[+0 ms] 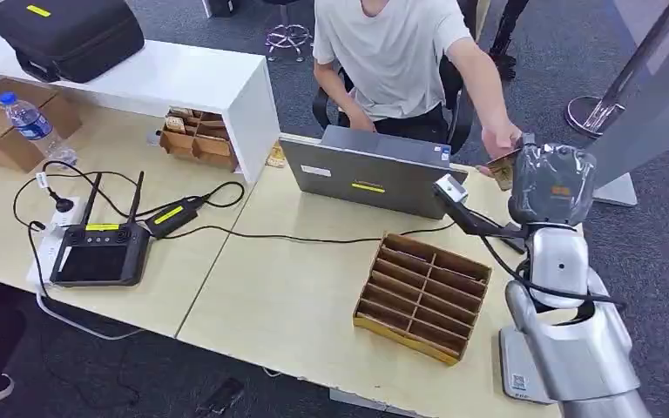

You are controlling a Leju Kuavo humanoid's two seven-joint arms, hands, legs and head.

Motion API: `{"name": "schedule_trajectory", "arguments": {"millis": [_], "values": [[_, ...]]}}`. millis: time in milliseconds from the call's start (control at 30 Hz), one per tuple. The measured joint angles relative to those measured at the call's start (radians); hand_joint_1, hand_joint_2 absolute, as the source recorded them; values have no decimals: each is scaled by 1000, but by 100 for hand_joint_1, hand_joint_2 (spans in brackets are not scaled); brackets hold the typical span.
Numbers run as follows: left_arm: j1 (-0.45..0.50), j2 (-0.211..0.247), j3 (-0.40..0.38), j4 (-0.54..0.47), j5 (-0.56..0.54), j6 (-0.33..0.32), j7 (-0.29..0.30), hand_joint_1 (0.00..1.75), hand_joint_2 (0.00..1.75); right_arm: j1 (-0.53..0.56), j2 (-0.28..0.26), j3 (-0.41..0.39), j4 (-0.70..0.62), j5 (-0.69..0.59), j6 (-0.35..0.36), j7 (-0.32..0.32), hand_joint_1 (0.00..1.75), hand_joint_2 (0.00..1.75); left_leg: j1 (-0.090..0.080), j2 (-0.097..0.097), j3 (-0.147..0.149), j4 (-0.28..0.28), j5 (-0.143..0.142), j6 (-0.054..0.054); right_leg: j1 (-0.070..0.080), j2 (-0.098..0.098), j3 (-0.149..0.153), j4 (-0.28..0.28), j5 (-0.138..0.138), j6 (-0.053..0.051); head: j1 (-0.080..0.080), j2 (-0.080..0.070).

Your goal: Pass the card to the sensor for recognition and then transmit it.

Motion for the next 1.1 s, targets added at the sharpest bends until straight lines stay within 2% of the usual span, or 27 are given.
{"name": "schedule_trajectory", "arguments": {"millis": [100,133,533,700,900,1100], "values": [[0,-2,0,0,-5,-1,0,0,175,-12,-2,10,22,0,0,3,175,175,0,0,0,0,0,0,0,0,0,0,0,0,0,0],[-1,-2,0,0,-5,-3,0,0,175,-15,-4,12,30,0,-1,3,0,175,0,0,0,0,0,0,0,0,0,0,0,0,0,0],[-1,-7,0,0,-2,-11,0,0,175,-18,-15,24,58,0,-4,3,0,175,0,0,0,0,0,0,0,0,0,0,0,0,0,0],[0,-7,0,0,-4,-11,1,0,175,-18,-29,34,58,0,15,32,0,175,0,0,0,0,0,0,0,0,0,0,0,0,0,0],[0,-7,2,0,-5,-11,1,0,175,-20,-92,74,61,0,56,100,0,175,0,0,0,0,0,0,0,0,0,0,0,0,0,0],[2,-6,10,0,-3,-9,1,0,175,-20,-210,98,57,0,98,151,0,175,0,-3,-1,1,0,0,0,-2,0,0,0,0,0,0]]}}
